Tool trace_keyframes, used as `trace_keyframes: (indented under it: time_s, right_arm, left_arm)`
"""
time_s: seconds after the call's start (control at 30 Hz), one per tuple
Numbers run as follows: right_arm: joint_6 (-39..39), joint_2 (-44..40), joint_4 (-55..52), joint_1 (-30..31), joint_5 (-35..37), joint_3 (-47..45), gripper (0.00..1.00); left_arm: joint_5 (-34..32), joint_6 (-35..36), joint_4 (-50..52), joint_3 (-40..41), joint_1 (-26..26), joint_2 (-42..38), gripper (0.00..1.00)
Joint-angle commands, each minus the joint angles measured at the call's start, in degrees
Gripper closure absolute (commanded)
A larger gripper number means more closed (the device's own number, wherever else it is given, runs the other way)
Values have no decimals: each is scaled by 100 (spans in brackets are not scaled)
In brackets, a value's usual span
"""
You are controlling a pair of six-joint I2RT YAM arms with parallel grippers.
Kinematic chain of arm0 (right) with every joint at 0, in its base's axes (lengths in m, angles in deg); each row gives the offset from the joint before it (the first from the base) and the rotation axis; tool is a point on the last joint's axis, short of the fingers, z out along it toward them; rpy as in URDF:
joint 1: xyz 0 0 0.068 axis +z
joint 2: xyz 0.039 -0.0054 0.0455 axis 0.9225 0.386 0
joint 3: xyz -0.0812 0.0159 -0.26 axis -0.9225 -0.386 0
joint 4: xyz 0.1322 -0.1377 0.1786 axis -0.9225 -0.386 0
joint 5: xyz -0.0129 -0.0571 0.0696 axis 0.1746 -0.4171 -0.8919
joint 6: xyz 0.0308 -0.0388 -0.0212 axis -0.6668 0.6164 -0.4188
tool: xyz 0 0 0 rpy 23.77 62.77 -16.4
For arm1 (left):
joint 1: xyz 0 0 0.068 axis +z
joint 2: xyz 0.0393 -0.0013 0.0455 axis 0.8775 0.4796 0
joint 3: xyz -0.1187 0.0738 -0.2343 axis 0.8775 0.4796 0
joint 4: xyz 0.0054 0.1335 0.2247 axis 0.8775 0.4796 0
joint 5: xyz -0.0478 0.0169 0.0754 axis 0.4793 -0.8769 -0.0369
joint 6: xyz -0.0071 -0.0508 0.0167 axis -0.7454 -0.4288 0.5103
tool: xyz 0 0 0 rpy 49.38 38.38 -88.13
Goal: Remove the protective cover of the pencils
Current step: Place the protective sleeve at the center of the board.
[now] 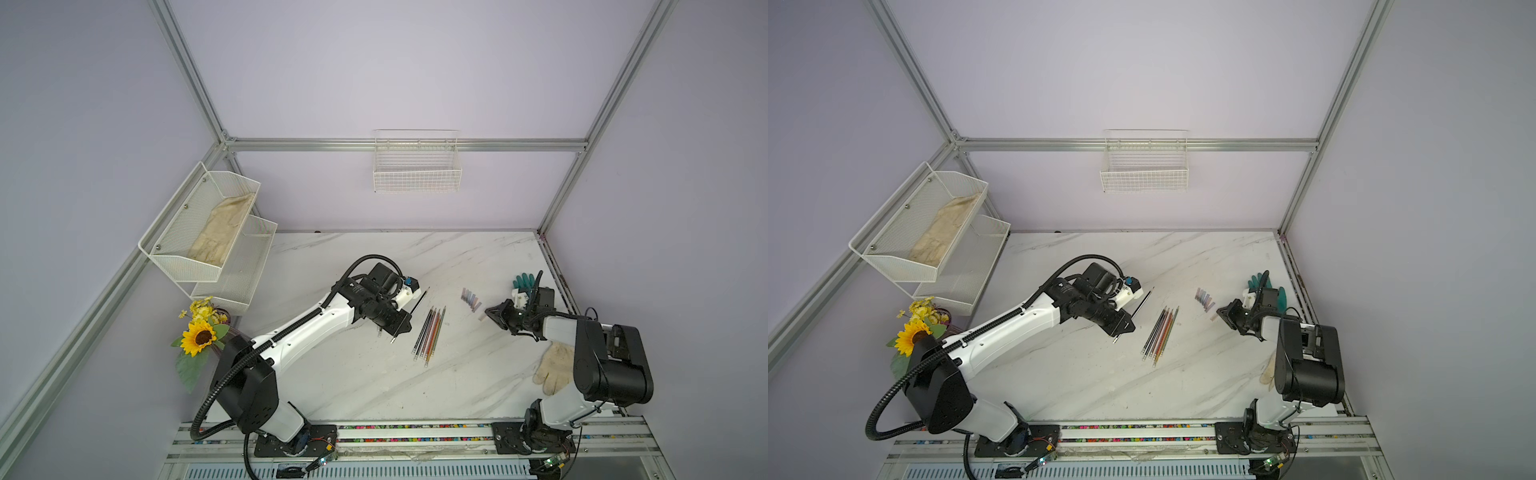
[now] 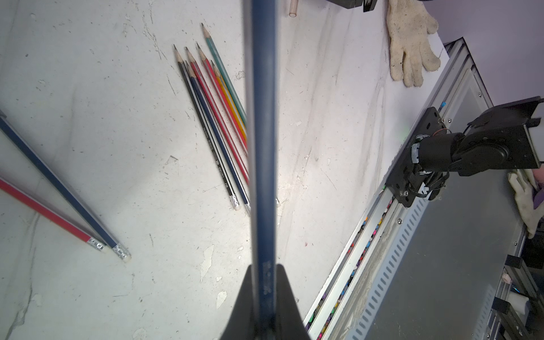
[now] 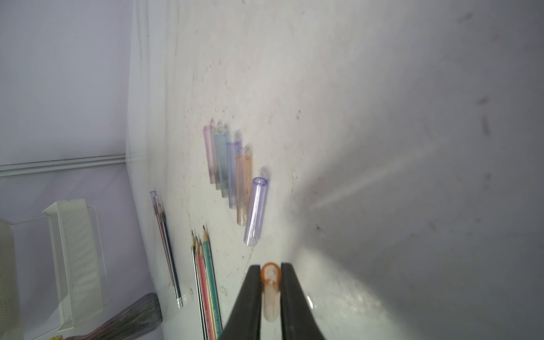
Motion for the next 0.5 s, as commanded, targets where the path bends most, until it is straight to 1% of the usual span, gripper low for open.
trace_keyframes:
  time_s: [0.0, 0.13, 0.33, 0.47]
  right_arm:
    - [-9, 208, 295, -57, -117, 35, 85]
    - [-53, 398, 433, -65, -267, 42, 82]
    - [-99, 421, 542, -74, -319, 23, 73]
    - [-110, 397, 548, -75, -355, 35, 71]
  left_arm:
    - [71, 125, -25, -360, 17, -27, 100]
    - [58, 125, -26, -360, 20, -36, 100]
    - [51, 124, -26, -376, 16, -10, 100]
    - [76, 125, -22, -365, 16, 0, 100]
